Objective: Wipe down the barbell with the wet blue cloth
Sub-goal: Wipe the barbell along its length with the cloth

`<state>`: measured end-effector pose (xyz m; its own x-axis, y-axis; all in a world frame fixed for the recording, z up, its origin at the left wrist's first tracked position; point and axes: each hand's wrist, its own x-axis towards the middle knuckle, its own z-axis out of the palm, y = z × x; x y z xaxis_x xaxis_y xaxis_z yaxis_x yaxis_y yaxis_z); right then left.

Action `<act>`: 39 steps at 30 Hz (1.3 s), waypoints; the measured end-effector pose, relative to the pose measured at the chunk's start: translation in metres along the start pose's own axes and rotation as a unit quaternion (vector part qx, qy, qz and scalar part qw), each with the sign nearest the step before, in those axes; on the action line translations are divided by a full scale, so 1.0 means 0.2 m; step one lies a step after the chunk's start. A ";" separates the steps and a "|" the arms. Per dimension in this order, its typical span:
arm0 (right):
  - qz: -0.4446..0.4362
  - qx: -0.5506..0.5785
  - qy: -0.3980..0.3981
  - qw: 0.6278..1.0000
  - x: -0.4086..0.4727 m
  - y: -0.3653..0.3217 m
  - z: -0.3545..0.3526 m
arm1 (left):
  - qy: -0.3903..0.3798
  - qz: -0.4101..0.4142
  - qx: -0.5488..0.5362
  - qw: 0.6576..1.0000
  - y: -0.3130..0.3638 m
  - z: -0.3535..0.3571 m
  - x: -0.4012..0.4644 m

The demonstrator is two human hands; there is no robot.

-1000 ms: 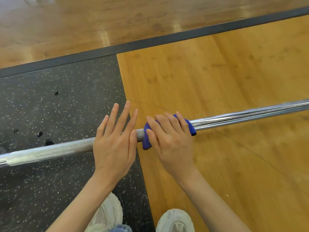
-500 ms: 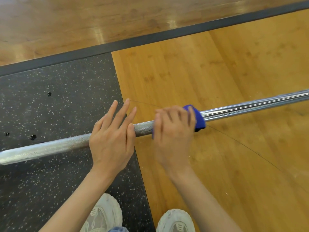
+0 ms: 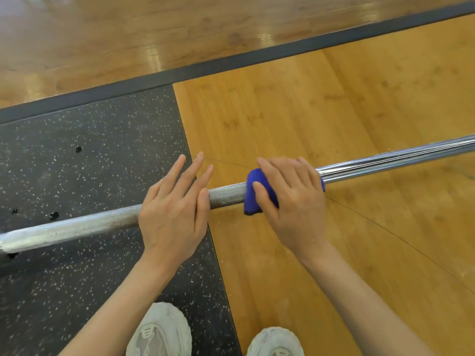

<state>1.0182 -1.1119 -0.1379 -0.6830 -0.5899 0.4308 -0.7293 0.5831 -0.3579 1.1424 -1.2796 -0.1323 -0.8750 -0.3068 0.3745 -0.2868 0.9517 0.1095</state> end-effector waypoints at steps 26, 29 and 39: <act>0.042 -0.024 -0.061 0.997 0.10 -0.19 0.03 | -0.020 -0.046 -0.018 0.999 0.00 0.00 0.01; 0.074 -0.033 -0.040 0.996 0.09 -0.08 -0.03 | -0.032 -0.050 -0.024 0.998 0.01 0.00 -0.01; 0.107 -0.034 -0.069 0.991 0.05 -0.08 -0.09 | -0.085 -0.058 -0.041 0.994 0.07 -0.08 -0.09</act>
<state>1.0237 -1.1176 -0.1129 -0.8243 -0.5163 0.2324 -0.5659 0.7370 -0.3697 1.1603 -1.2608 -0.1223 -0.8935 -0.4047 0.1948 -0.3622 0.9057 0.2201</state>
